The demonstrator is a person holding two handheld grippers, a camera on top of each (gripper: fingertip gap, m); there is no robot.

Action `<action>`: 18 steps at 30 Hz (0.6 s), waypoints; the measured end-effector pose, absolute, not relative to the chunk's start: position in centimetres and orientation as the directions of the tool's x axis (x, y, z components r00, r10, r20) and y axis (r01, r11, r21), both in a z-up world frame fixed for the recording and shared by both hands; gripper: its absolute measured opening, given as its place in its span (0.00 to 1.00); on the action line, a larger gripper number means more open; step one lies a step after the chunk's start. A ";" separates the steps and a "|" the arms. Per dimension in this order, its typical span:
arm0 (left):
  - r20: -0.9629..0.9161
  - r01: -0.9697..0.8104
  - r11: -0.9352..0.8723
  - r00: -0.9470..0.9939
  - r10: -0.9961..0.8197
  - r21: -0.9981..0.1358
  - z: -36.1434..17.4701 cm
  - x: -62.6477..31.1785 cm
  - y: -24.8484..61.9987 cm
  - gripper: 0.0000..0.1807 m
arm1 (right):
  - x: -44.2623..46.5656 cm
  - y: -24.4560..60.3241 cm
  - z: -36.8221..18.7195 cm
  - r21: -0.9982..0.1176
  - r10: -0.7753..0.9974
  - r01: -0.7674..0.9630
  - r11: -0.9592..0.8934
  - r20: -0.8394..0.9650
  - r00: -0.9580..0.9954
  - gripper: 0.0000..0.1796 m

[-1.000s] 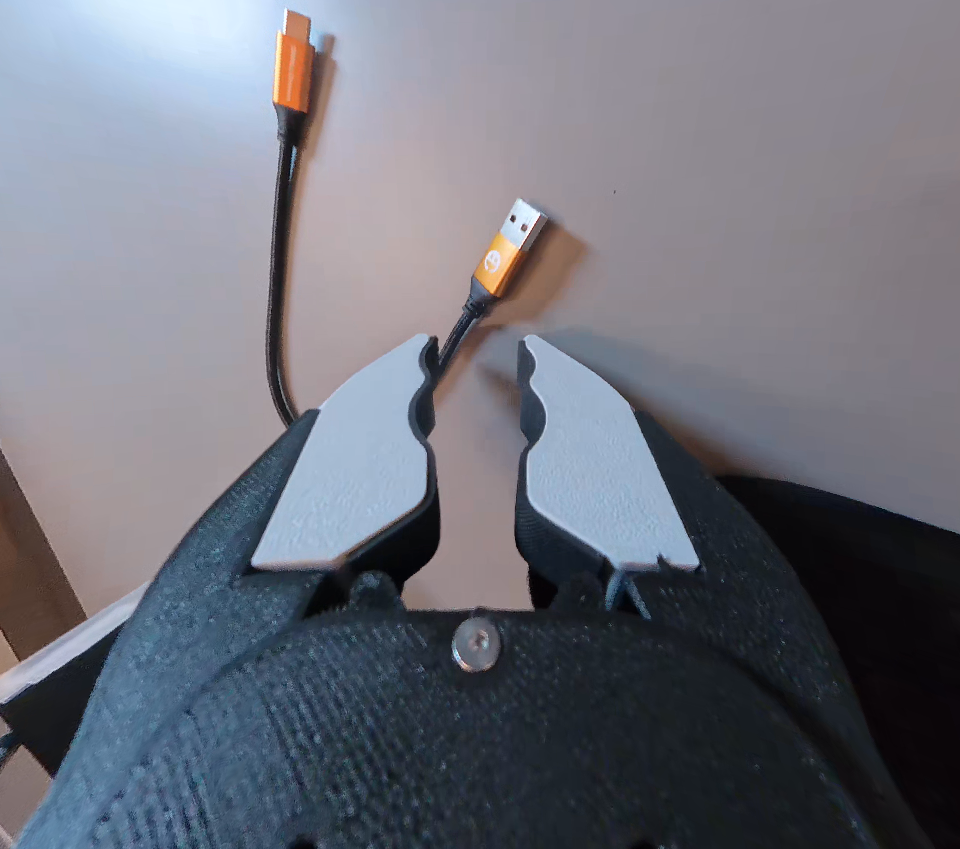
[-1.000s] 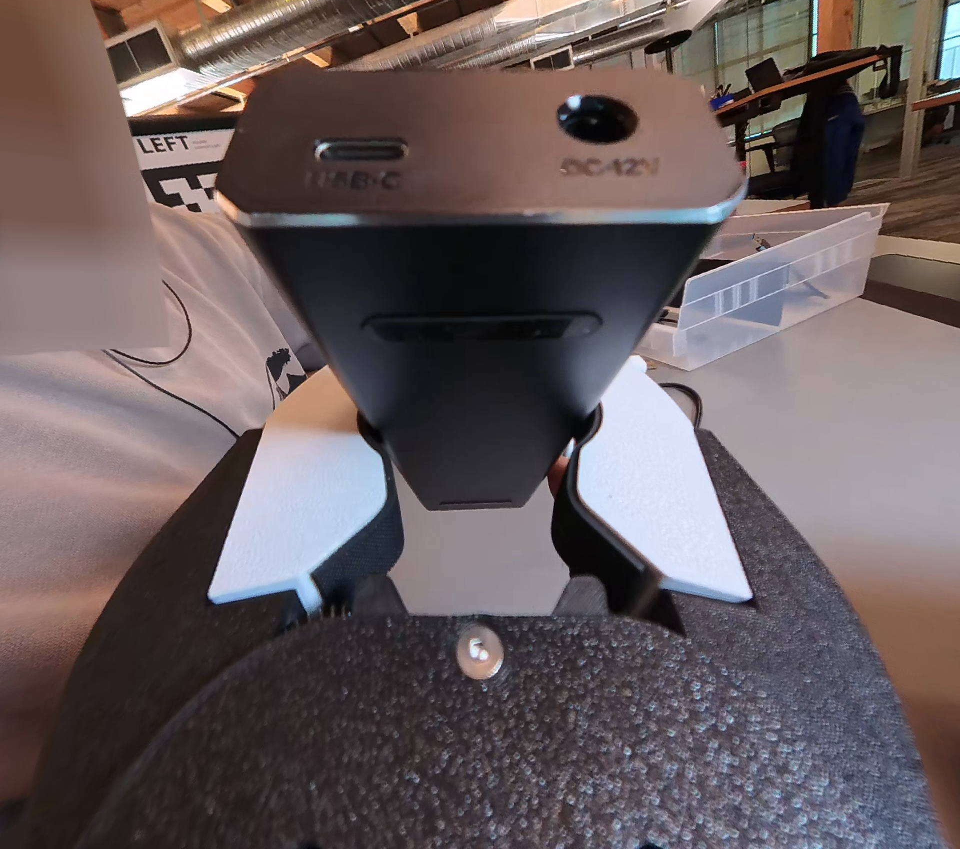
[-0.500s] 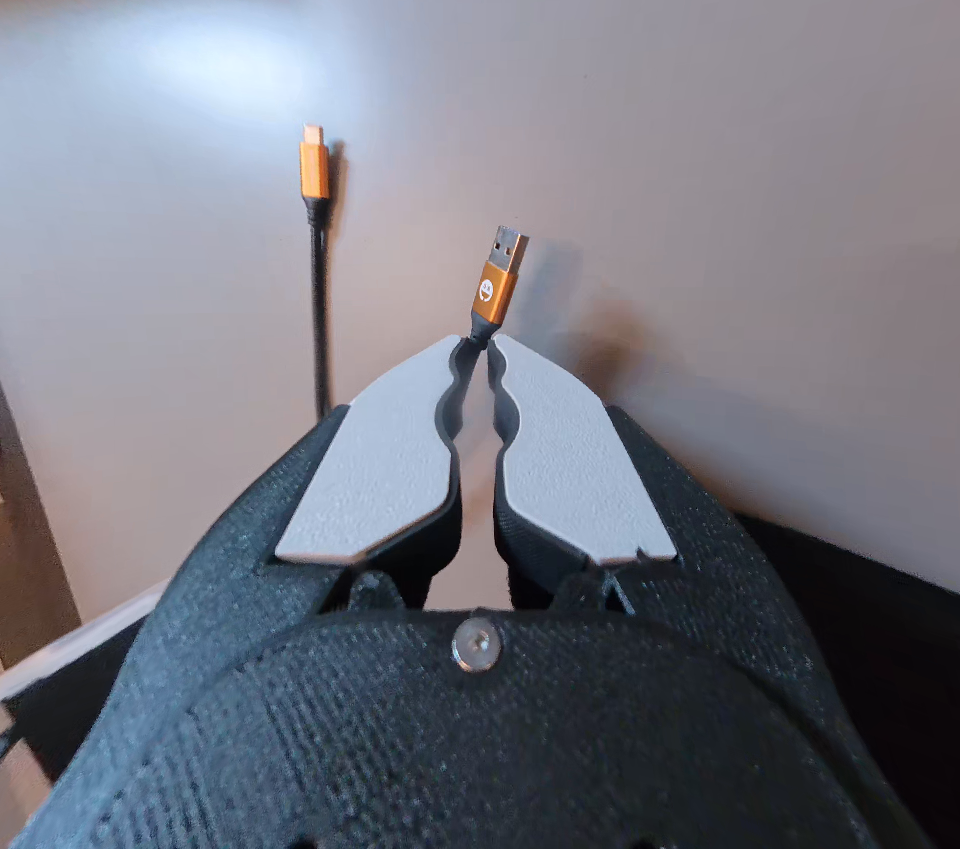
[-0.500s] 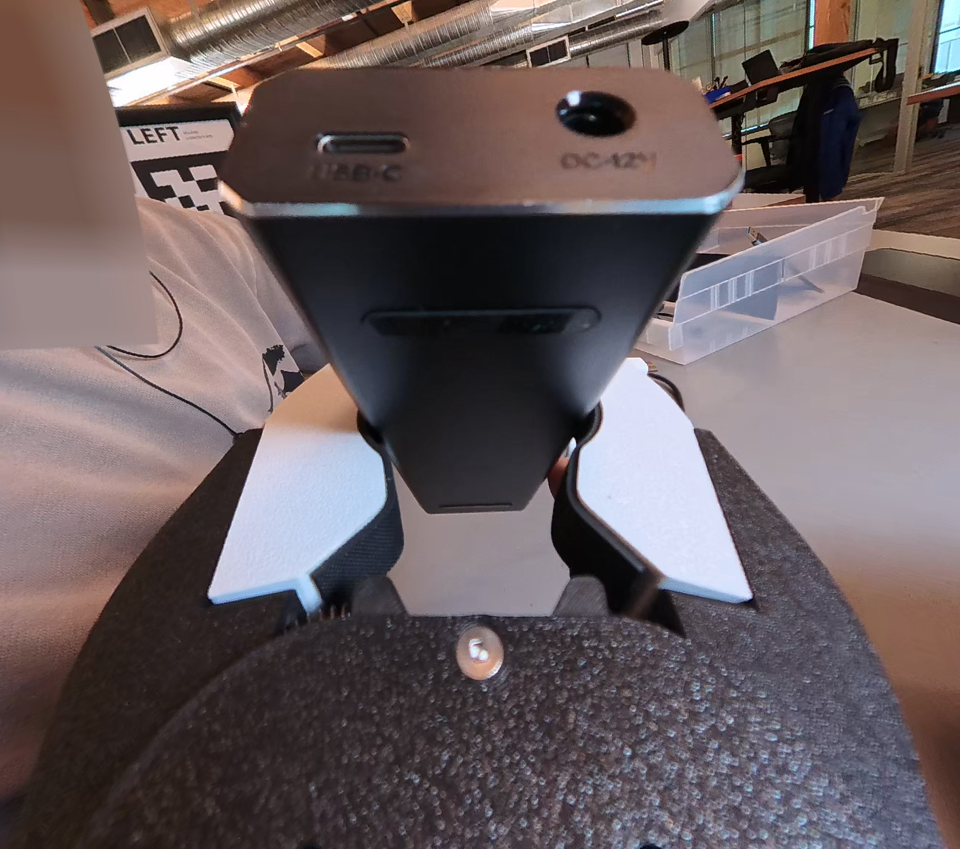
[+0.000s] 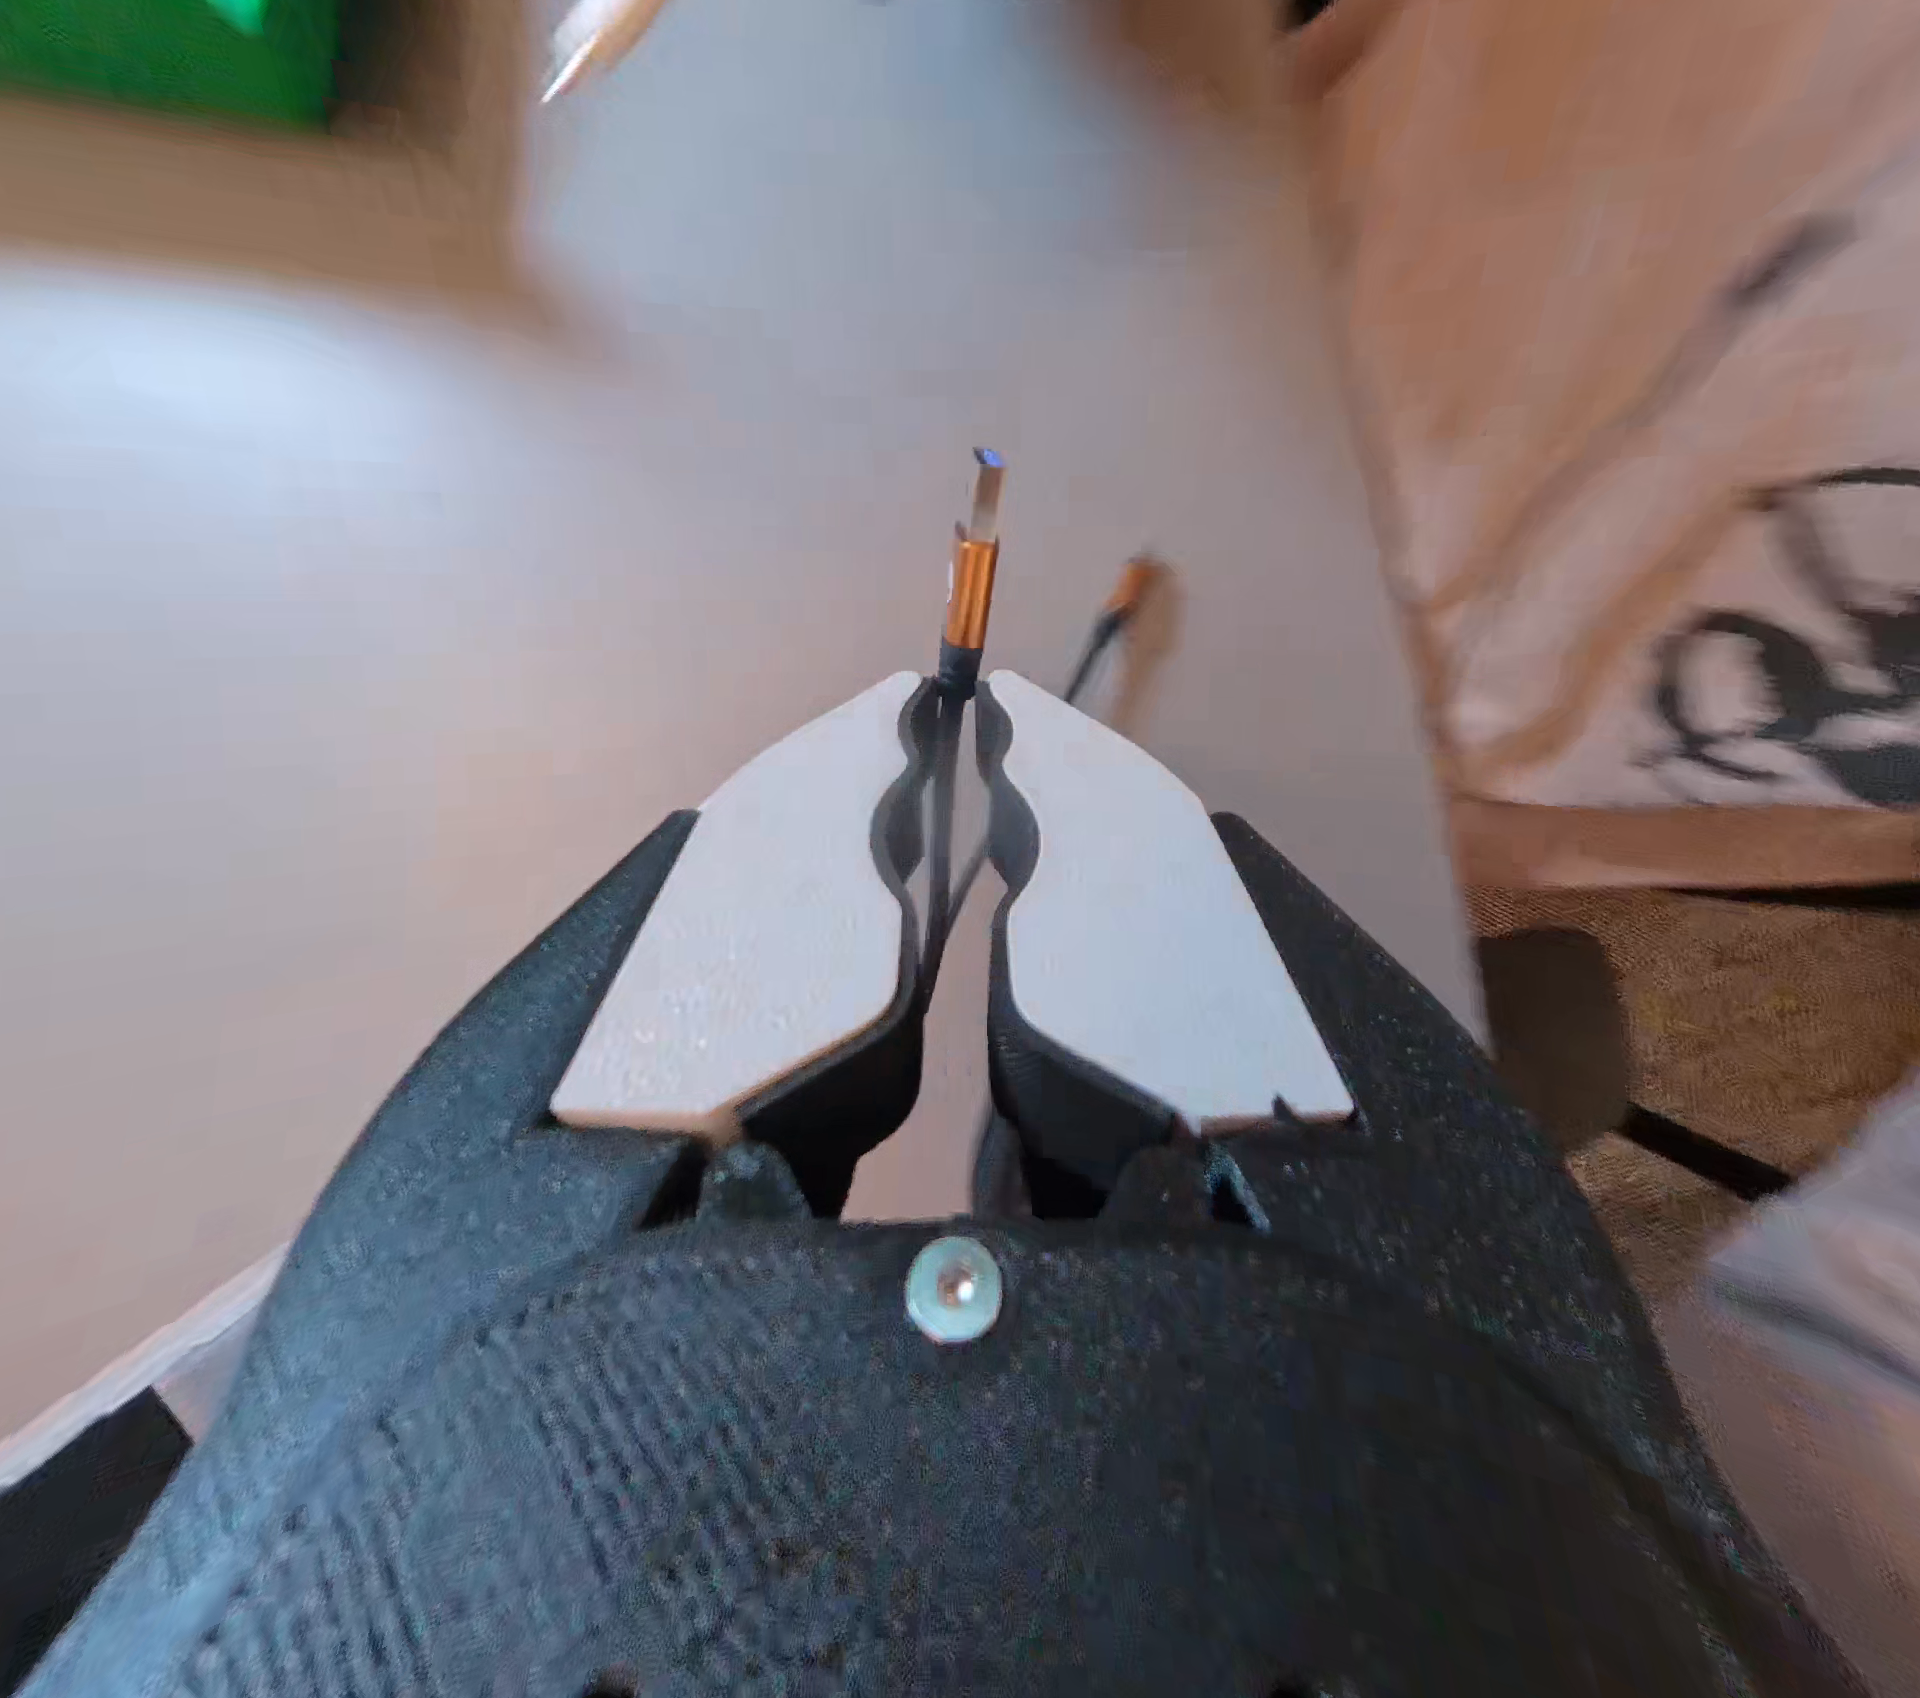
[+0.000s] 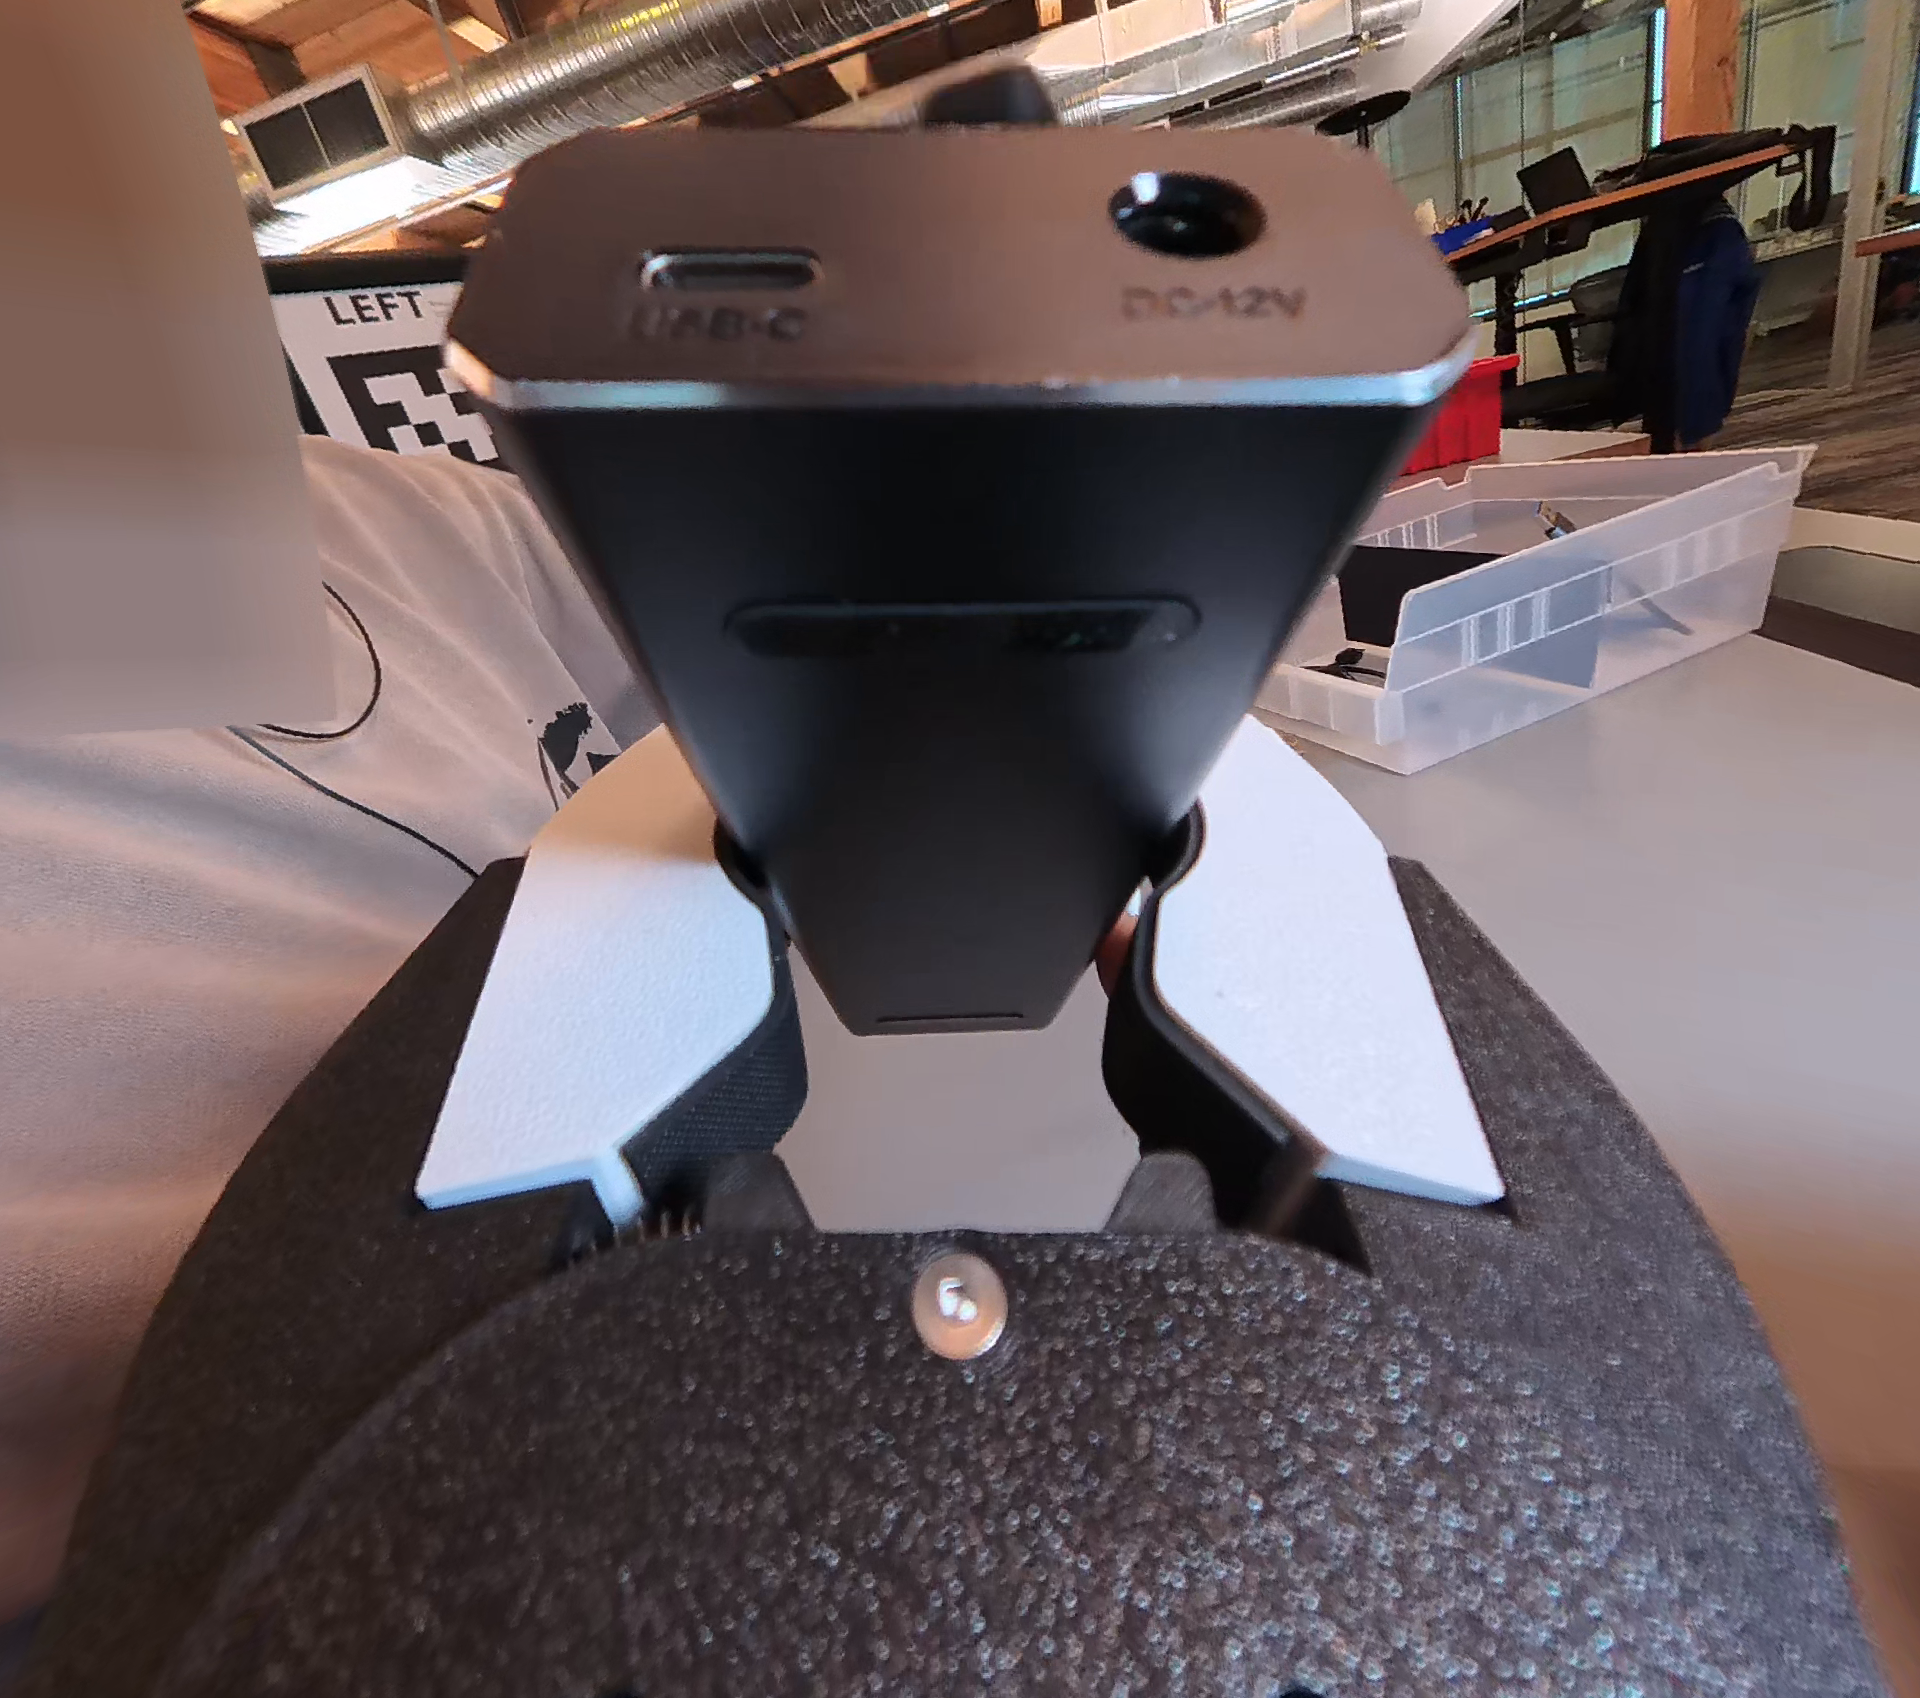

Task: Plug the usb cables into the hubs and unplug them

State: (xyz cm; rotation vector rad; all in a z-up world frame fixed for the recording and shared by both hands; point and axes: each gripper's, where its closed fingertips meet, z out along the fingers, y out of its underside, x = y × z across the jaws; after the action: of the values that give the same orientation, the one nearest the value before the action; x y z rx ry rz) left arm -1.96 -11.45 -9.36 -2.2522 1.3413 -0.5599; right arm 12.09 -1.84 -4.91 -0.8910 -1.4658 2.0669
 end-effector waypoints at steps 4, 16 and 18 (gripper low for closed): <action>0.092 -0.672 -0.591 0.622 -0.777 -0.447 -18.6 -5.1 -4.9 0.07 | 12.1 -1.5 -5.2 -0.946 0.696 0.006 -0.325 -0.244 -0.675 0.40; -0.149 -0.640 -0.612 0.738 -0.658 -0.464 -22.4 -7.2 -1.5 0.12 | 11.9 -0.2 -5.7 -0.935 0.698 0.024 -0.354 -0.281 -0.659 0.40; -0.096 -0.597 -0.637 0.762 -0.640 -0.488 -22.9 -7.1 -1.5 0.12 | 11.9 -0.4 -5.8 -0.937 0.698 0.026 -0.349 -0.279 -0.659 0.40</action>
State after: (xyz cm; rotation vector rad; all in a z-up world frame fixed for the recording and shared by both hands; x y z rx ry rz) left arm -7.05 -1.53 -22.90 -2.4563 0.9297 -0.1169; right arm 11.86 -0.39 -5.80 -0.9536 -1.4451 2.0543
